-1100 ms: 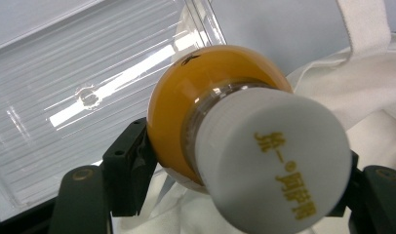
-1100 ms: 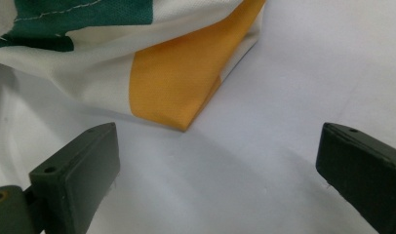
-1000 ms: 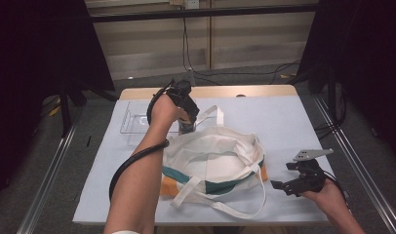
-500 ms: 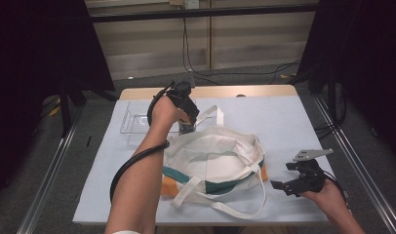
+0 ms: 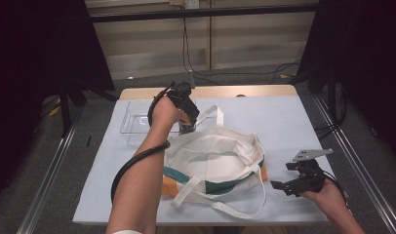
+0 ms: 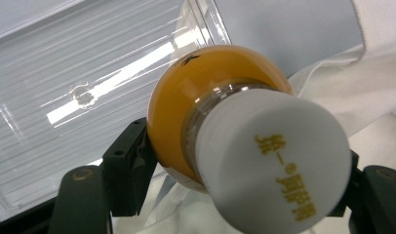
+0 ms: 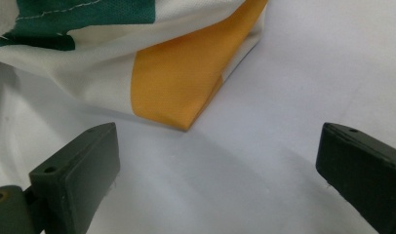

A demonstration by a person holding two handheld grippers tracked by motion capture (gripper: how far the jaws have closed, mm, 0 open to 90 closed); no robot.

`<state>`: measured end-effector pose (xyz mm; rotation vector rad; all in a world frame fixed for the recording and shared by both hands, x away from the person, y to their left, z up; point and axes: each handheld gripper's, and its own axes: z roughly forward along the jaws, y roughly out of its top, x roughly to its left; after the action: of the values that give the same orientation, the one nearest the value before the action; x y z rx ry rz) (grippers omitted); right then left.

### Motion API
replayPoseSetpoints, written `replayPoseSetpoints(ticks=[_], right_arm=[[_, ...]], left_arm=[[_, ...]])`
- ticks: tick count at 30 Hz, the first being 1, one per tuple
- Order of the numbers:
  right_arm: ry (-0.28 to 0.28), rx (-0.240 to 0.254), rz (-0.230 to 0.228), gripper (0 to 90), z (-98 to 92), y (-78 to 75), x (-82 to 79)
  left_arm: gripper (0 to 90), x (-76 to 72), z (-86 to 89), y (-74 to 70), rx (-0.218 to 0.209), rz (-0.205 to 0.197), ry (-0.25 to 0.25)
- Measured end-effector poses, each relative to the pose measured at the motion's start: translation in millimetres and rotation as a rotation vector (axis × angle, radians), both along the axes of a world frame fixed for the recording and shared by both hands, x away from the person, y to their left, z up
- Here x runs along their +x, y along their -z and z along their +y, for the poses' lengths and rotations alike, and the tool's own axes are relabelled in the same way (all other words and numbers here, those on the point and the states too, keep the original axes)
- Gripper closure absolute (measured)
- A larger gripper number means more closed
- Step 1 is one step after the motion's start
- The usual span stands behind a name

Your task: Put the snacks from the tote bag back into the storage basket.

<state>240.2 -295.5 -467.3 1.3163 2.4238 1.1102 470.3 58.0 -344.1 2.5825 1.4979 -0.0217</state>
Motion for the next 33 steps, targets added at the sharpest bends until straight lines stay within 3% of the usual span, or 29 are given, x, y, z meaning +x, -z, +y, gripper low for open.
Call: replayPoseSetpoints(ticks=[24,33], right_arm=[[-0.002,-0.003,0.000,2.2,1.5,0.1,-0.2],[-0.007,-0.003,0.000,2.2,1.7,0.4,0.1]], left_arm=[[30.2,-0.4,9.1,5.1,-0.047,-0.040,-0.031],[29.7,-0.5,10.0,6.7,-0.037,-0.049,-0.020]])
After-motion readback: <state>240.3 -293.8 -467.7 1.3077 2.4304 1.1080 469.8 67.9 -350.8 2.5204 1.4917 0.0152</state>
